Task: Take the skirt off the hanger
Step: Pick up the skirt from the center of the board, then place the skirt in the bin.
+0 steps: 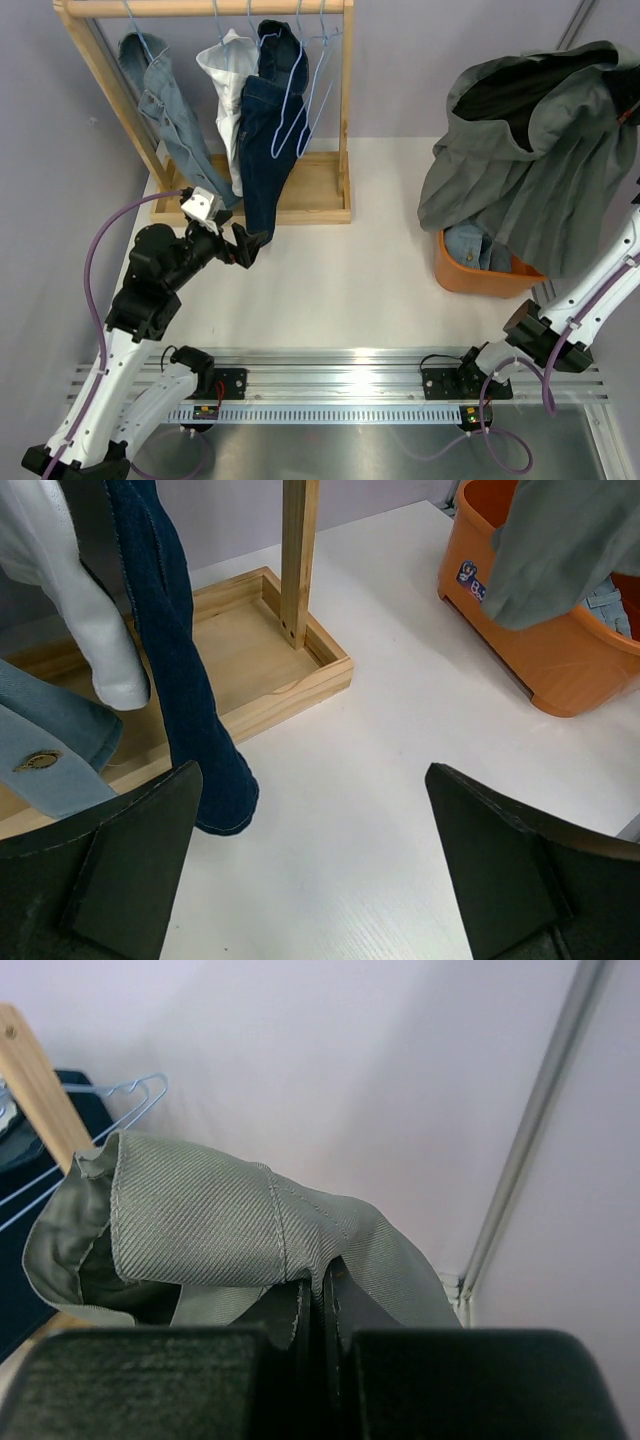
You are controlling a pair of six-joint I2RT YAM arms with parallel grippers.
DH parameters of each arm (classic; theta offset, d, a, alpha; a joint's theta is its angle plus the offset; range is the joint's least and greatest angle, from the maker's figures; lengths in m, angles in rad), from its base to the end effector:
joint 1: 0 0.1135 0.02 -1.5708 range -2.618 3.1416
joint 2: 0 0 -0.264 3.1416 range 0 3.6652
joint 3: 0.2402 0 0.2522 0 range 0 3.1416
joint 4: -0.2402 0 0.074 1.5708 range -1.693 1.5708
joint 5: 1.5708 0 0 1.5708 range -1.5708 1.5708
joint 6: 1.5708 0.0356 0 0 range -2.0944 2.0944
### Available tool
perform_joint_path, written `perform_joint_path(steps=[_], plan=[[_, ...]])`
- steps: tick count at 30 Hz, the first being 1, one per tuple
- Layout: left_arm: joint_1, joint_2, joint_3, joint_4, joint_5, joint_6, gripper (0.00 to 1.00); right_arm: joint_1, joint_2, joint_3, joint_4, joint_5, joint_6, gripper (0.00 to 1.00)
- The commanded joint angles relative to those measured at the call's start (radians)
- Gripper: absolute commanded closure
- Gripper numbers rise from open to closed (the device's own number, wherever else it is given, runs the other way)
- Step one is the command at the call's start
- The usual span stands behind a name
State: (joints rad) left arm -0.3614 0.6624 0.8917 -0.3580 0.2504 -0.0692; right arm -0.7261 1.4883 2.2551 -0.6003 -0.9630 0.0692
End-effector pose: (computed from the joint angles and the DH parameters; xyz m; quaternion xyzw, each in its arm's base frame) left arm 0.1319 -0.0593 0.3760 0.1901 0.7253 -0.2316 0.6198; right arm 0.1884 -0.1282 0.6054 -0.1043 0.6647 0.0648 0.7370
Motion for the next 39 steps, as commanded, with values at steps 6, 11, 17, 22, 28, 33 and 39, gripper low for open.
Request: perform_joint_path(steps=[6,11,17,22,28,33,39], plan=[[0.002,-0.006,0.004,0.040,-0.005,0.039,0.01,-0.094,0.029,0.150,0.175,0.004,0.155,1.00],[0.002,-0.003,0.000,0.045,0.001,0.042,0.01,-0.096,0.041,0.144,0.185,0.010,0.169,1.00],[0.002,0.002,0.006,0.045,0.001,0.048,0.01,-0.096,0.058,0.139,0.169,0.058,0.150,1.00],[0.003,0.011,0.009,0.048,0.006,0.049,0.01,-0.093,0.055,0.043,0.165,0.119,0.162,1.00],[0.004,0.032,0.015,0.059,0.021,0.043,0.01,0.010,-0.046,-0.211,0.151,0.277,0.035,1.00],[0.003,0.058,0.036,0.062,0.033,0.043,0.01,0.143,-0.144,-0.460,0.224,0.452,-0.014,1.00],[0.002,0.060,0.041,0.060,0.035,0.040,0.01,0.255,-0.151,-0.619,0.240,0.625,0.078,1.00]])
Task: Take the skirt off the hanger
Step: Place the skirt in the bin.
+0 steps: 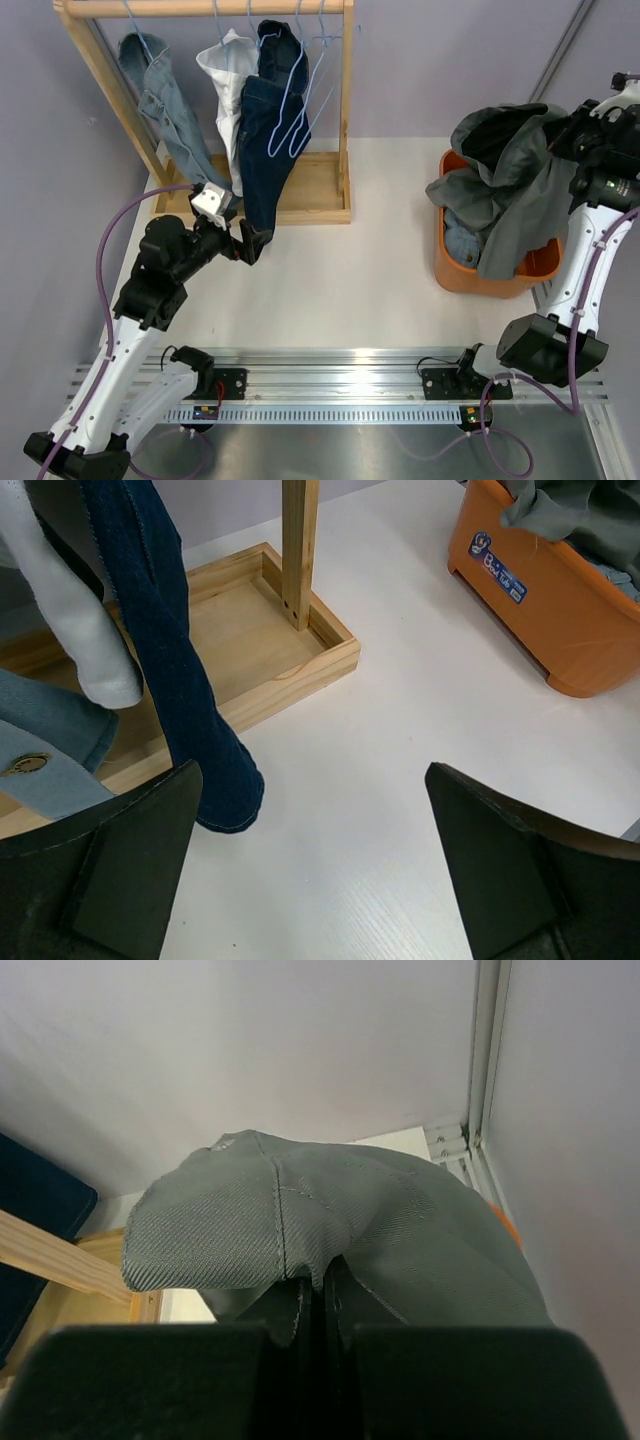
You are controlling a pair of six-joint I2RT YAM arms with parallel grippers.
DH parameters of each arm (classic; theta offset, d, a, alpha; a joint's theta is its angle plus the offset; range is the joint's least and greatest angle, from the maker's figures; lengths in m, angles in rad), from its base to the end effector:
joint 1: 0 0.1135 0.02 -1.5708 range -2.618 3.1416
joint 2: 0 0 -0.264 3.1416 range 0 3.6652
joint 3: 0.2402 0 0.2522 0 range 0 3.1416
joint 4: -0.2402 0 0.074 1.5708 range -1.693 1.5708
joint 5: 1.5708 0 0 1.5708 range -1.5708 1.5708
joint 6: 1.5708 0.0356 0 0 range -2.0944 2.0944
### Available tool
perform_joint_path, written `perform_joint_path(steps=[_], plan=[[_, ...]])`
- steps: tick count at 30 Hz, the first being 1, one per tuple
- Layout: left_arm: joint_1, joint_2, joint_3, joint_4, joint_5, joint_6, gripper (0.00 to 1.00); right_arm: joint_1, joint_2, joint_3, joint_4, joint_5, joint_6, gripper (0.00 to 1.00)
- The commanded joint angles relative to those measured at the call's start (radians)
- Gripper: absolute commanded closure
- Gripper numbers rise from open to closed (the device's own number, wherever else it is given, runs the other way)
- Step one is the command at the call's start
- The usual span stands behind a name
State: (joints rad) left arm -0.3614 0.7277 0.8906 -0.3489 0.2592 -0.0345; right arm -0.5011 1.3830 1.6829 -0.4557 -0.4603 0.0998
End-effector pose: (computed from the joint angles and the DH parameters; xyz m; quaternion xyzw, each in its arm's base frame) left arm 0.1477 -0.0656 0.3680 0.2056 0.7397 -0.2220 0.6011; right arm 0.2634 -0.1262 0.4861 0.0774 0.7507 0.0438 0.6547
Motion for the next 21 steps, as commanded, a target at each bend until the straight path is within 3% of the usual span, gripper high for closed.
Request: perform_joint_path(steps=[1,6,12,16,21], plan=[[0.002,-0.007,0.039,0.051,0.025,0.002,0.01,0.051,-0.044,-0.075,0.095,0.135,0.067,1.00],[0.002,-0.022,0.031,0.044,0.020,-0.001,0.01,0.062,-0.035,-0.303,0.138,0.146,0.244,1.00],[0.002,-0.027,0.024,0.041,0.018,0.002,0.01,0.079,0.080,-0.448,0.115,-0.060,0.356,1.00],[0.002,-0.028,0.024,0.042,0.022,-0.001,0.01,0.084,0.128,-0.474,0.108,-0.045,0.336,1.00],[0.002,-0.033,0.028,0.041,0.015,-0.004,0.01,0.085,0.247,-0.391,-0.062,0.080,0.259,1.00]])
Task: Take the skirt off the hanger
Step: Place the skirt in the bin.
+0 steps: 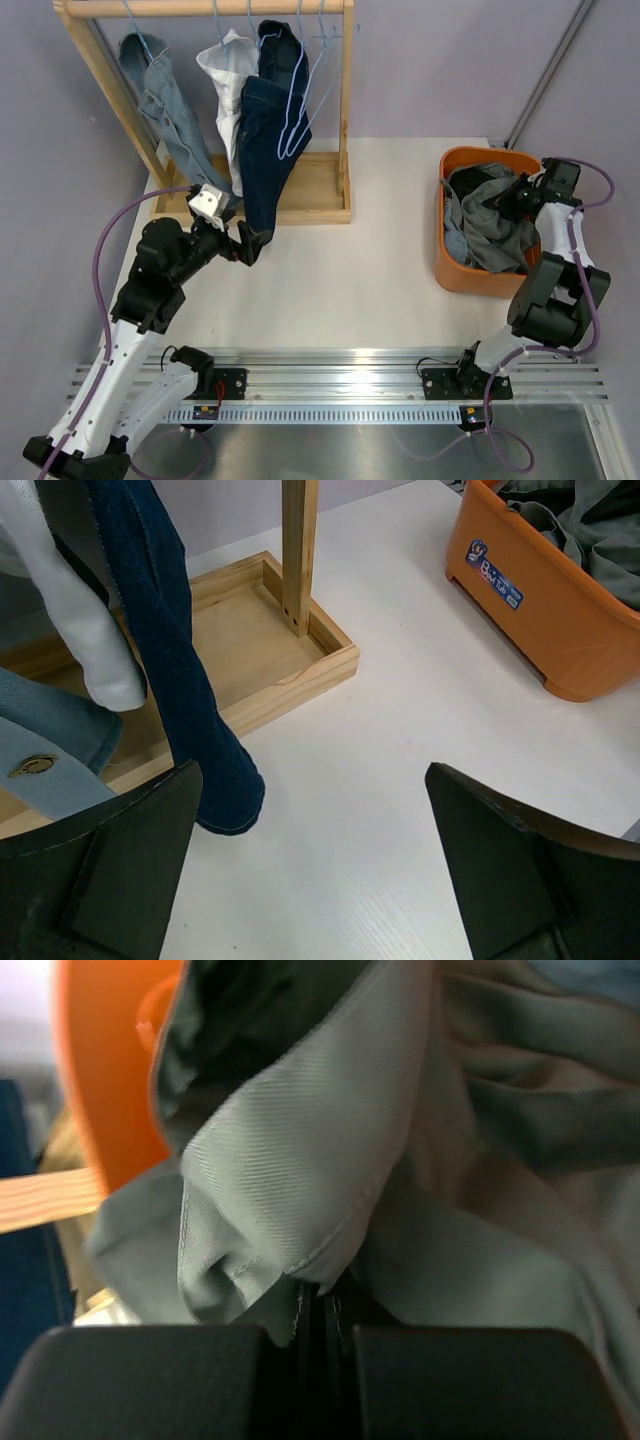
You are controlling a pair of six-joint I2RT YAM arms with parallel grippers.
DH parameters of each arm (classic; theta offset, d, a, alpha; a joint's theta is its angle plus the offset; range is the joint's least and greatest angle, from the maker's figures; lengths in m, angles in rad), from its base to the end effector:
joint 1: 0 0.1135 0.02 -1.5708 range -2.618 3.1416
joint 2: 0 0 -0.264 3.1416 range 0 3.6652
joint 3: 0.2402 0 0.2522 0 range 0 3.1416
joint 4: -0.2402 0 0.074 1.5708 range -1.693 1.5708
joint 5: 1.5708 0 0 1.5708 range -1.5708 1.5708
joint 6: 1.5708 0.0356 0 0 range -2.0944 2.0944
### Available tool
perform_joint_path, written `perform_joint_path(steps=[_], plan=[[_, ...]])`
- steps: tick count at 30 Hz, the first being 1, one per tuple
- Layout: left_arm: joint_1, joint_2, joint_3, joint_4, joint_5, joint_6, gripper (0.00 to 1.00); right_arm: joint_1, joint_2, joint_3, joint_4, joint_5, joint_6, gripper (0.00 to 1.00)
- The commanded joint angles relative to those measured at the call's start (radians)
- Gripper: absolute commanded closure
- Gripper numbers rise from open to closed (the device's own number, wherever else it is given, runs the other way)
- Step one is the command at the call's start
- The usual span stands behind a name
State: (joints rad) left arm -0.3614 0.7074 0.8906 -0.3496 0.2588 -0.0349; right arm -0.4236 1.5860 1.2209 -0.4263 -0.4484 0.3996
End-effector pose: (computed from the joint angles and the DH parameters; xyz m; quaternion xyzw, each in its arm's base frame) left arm 0.1429 -0.0638 0.3707 0.2053 0.7334 -0.2227 0.6086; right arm 0.3243 -0.1293 0.2706 0.2834 0.8603 0.2012 0.3728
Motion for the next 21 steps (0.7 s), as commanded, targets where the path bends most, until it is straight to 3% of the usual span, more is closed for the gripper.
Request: perform_joint_path(steps=[1,4,9,15,18,19,21], plan=[[0.002,-0.011,0.031,0.043,0.016,-0.006,0.01,0.008,0.057,0.078,-0.106,0.115,-0.066,1.00],[0.002,-0.011,0.059,0.040,0.017,-0.017,0.01,0.009,0.091,0.089,-0.140,0.204,-0.112,1.00],[0.004,-0.006,0.131,0.046,0.002,-0.054,0.01,0.014,0.106,0.071,-0.143,0.238,-0.180,0.78],[0.003,0.116,0.408,0.011,-0.050,-0.160,0.01,0.014,0.086,0.114,-0.158,0.171,-0.287,0.54],[0.004,0.242,0.597,-0.035,-0.099,-0.192,0.01,0.014,0.040,0.164,-0.192,0.107,-0.373,0.35],[0.004,0.304,0.635,-0.038,-0.110,-0.197,0.01,0.014,0.025,0.175,-0.203,0.052,-0.440,0.23],[0.003,0.363,0.729,-0.034,-0.113,-0.207,0.01,0.014,-0.029,0.215,-0.247,-0.010,-0.517,0.12]])
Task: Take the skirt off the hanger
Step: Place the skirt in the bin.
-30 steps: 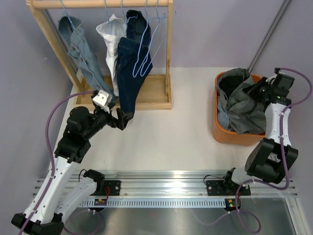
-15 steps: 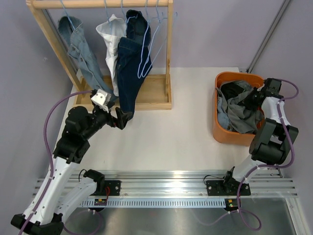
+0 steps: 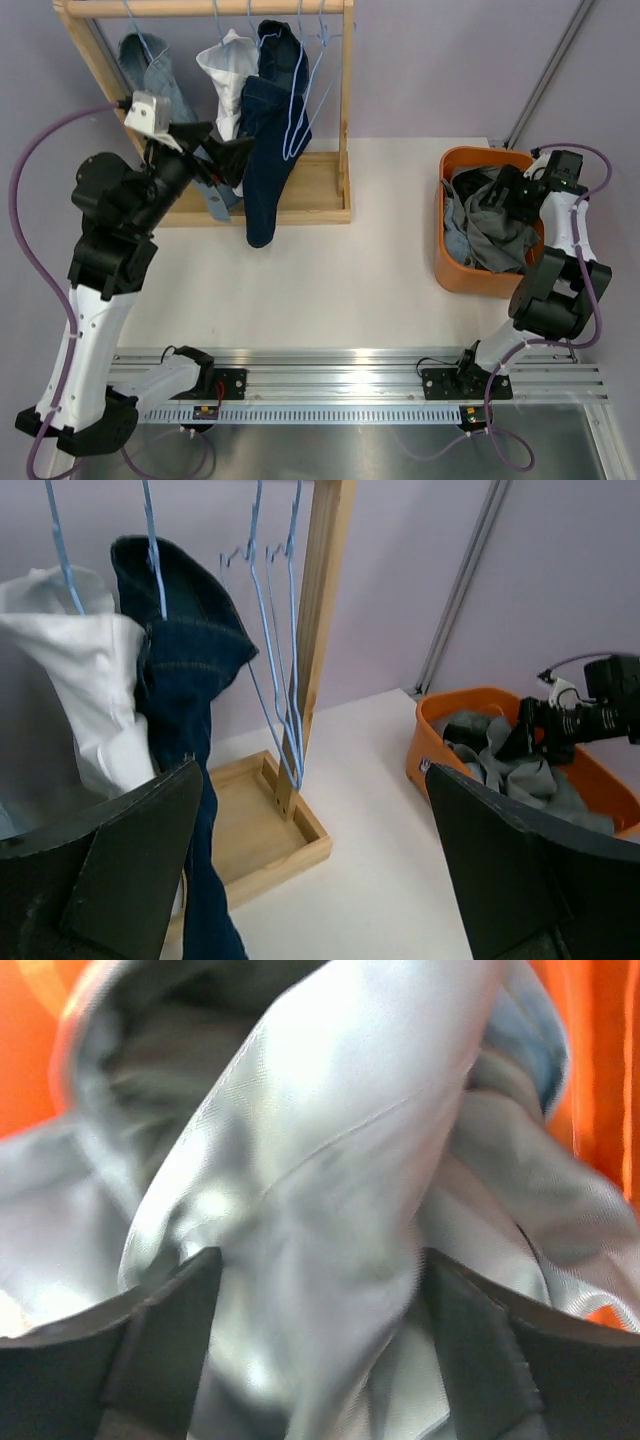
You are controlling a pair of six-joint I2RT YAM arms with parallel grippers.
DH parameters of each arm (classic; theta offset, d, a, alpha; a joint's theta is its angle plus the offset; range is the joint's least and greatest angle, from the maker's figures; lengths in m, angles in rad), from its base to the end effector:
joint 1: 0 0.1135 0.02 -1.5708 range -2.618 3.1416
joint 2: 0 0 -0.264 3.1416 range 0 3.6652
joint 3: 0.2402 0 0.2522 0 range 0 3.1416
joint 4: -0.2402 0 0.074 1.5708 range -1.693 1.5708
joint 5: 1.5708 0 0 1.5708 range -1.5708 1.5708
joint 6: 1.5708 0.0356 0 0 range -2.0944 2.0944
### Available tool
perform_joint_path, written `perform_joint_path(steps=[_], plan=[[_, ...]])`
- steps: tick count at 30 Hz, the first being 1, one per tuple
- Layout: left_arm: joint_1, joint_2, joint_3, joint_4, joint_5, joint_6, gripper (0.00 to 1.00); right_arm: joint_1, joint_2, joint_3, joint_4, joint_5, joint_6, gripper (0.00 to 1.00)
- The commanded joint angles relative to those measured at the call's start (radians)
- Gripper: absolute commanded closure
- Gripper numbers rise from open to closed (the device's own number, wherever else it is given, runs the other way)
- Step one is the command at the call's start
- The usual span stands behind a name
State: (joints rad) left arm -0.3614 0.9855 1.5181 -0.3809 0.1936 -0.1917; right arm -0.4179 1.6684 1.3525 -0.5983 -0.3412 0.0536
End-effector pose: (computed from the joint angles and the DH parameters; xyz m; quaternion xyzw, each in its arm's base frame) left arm 0.1495 -0.0638 0.5261 0.1280 0.6399 -0.2667 0.7092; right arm 0.3365 -0.1364 0.2720 0.1647 0.9198 0.1005 0.3416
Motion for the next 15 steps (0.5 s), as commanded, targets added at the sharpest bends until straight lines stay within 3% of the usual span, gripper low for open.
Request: perform_joint_path(steps=[1,2,8,12,15], plan=[[0.002,0.113,0.128,0.003,-0.057,-0.057,0.01,0.008,-0.128,0.095,-0.092,-0.177,-0.257,0.08],[0.002,0.169,0.155,0.016,-0.065,-0.060,0.03,0.008,-0.160,0.120,-0.113,-0.209,-0.302,0.01],[0.004,0.340,0.304,0.167,-0.123,-0.049,0.12,0.008,-0.283,0.107,-0.193,-0.399,-0.498,0.00],[0.004,0.499,0.391,0.273,-0.181,0.035,0.24,0.008,-0.341,0.045,-0.210,-0.562,-0.537,0.01],[0.002,0.580,0.493,0.300,-0.243,0.076,0.25,0.008,-0.364,0.011,-0.219,-0.636,-0.531,0.01]])
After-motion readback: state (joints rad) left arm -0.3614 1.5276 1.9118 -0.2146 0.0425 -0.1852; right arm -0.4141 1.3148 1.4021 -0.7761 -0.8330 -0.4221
